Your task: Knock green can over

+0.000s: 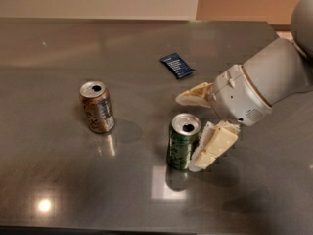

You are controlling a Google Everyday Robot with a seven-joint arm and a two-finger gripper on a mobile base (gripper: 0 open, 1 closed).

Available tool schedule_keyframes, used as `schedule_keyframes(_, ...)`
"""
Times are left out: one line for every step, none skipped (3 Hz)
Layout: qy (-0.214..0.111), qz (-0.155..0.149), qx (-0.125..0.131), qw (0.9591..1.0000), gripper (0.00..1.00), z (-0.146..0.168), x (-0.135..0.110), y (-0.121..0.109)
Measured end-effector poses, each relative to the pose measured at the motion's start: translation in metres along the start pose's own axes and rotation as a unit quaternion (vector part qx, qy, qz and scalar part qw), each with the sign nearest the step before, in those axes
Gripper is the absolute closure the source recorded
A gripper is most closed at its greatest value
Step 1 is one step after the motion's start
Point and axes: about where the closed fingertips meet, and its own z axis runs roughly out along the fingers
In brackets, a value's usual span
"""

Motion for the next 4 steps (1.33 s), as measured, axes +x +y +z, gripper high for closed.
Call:
schedule_keyframes(0.003, 0.006, -0.012, 0.9999, 0.41, 0.005, 0.003, 0.001)
schedule_keyframes(0.018, 0.007, -0.014, 0.9997, 0.64, 0.004, 0.003, 0.001)
schedule_keyframes(0.056, 0.018, 0.003, 0.9983, 0.88, -0.015, 0.001, -0.014)
schedule_keyframes(0.119, 0.041, 0.015, 0.9919, 1.0, -0.035, 0.001, -0.035)
